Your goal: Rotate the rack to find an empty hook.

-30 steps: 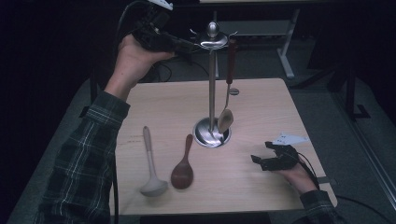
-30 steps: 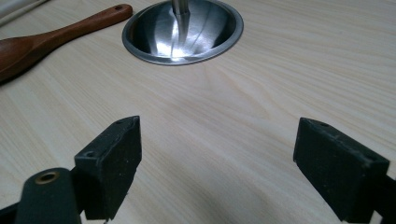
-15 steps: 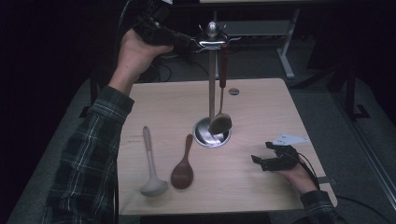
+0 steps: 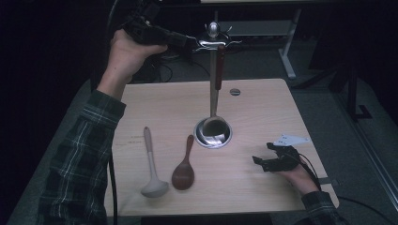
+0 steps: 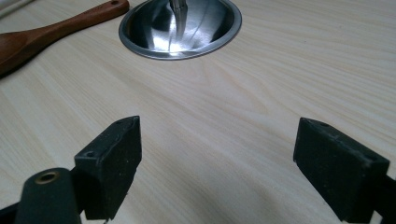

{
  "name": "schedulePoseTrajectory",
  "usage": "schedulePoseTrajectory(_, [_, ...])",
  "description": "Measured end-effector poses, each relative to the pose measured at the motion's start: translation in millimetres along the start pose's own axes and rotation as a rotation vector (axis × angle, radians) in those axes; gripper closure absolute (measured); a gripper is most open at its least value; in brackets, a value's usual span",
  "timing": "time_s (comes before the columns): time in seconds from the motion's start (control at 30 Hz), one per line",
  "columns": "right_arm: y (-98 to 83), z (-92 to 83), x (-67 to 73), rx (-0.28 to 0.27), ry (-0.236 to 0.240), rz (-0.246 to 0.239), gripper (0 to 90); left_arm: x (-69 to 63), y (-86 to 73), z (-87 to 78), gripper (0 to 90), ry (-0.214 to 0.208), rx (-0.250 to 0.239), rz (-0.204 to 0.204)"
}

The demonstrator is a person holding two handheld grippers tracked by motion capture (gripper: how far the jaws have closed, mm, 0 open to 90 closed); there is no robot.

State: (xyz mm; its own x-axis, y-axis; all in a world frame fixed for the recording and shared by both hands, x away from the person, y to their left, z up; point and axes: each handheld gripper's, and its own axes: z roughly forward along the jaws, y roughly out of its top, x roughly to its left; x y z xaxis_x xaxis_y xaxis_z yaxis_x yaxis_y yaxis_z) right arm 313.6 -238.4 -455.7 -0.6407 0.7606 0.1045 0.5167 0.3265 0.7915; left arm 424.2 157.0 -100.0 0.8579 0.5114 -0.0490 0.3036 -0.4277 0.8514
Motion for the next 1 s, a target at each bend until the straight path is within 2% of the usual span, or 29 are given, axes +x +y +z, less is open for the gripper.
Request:
schedulePoseTrajectory(0.03, [0.0, 0.0, 0.0, 0.0, 0.0, 0.0, 14.8, 0.0, 0.0, 0.0, 89.9, 0.0, 0.0, 0.0])
schedulePoseTrajectory(0.13, [0.2, 0.4, 0.2, 0.003, -0.002, 0.0, 14.8, -12.6, 2.6, -5.2, 89.9, -0.032, -0.015, 0.014])
schedulePoseTrajectory(0.2, [0.2, 0.4, 0.2, 0.002, -0.003, -0.002, 14.8, -18.7, 3.8, -4.0, 89.9, -0.044, -0.006, 0.025])
schedulePoseTrajectory(0.3, [-0.1, 0.3, -0.1, 0.002, -0.004, -0.001, 14.8, -25.8, 4.9, 2.8, 89.9, -0.073, 0.011, 0.042])
schedulePoseTrajectory(0.43, [-0.4, 0.1, -0.8, 0.001, -0.006, -0.005, 14.8, -31.6, 5.5, 13.2, 89.9, -0.089, 0.026, 0.053])
schedulePoseTrajectory(0.63, [-0.8, 0.4, -1.7, 0.002, -0.006, -0.012, 14.8, -31.1, 5.5, 23.0, 89.9, -0.063, 0.044, 0.054])
schedulePoseTrajectory(0.8, [-0.8, 0.9, -0.3, 0.01, -0.002, -0.004, 14.8, -29.0, 4.4, 22.4, 90.0, -0.055, 0.049, 0.055])
schedulePoseTrajectory(1.0, [-0.7, 0.7, 0.2, 0.011, -0.002, -0.004, 14.8, -25.8, 3.8, 20.6, 89.9, -0.025, 0.055, 0.054])
